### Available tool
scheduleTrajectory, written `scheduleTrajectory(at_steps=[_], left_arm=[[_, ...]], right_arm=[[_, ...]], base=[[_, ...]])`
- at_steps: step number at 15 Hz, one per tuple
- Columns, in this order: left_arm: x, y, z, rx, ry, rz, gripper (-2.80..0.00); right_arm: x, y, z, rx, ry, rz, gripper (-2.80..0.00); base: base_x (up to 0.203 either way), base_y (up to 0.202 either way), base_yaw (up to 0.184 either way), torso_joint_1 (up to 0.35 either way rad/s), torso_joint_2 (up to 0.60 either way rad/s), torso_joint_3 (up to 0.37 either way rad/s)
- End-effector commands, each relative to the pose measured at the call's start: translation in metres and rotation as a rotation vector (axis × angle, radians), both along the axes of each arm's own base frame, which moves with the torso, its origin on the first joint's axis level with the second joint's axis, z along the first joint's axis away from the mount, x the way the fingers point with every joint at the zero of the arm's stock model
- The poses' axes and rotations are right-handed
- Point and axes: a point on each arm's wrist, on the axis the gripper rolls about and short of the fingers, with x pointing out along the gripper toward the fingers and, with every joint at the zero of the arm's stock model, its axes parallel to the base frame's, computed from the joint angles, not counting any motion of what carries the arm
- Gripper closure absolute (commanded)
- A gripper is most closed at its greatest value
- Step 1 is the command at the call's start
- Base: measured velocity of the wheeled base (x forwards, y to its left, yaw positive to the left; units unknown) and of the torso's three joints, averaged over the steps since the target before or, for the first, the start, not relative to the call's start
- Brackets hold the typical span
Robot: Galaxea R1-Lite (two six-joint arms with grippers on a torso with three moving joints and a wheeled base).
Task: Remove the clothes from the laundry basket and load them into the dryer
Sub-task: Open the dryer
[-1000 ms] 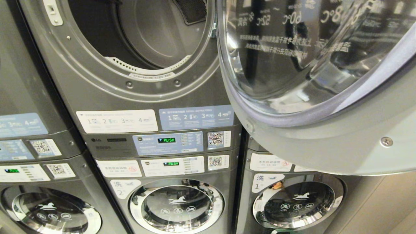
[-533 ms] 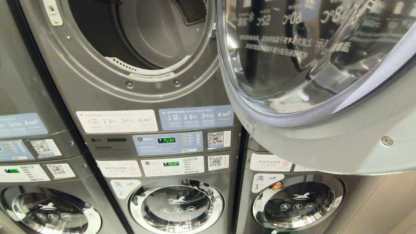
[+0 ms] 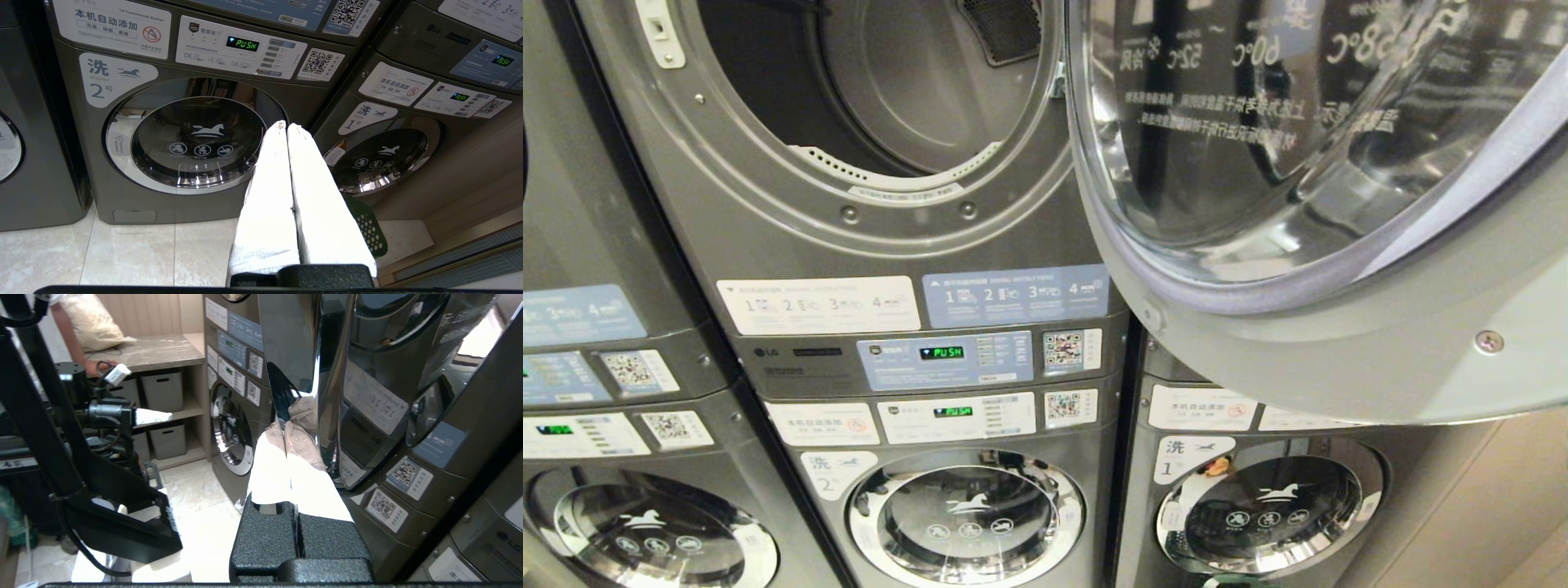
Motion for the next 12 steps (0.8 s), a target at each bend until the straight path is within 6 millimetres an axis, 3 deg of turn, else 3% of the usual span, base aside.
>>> scheduleTrajectory(at_steps=[1,12], left_arm=[[0.000,0.000,0.000,-0.002,0.004,0.000,0.00],[0.000,0.000,0.000,-0.002,0.005,-0.001,0.00]], right_arm=[[-0.001,-0.001,-0.001,0.001,-0.004,-0.011,0.00],[-0.012,-0.007,-0.015,0.000,0.001,-0.046,0.00]], base=[[0.000,0.000,0.000,0.000,0.00,0.000],[0.000,0.000,0.000,0.000,0.00,0.000]])
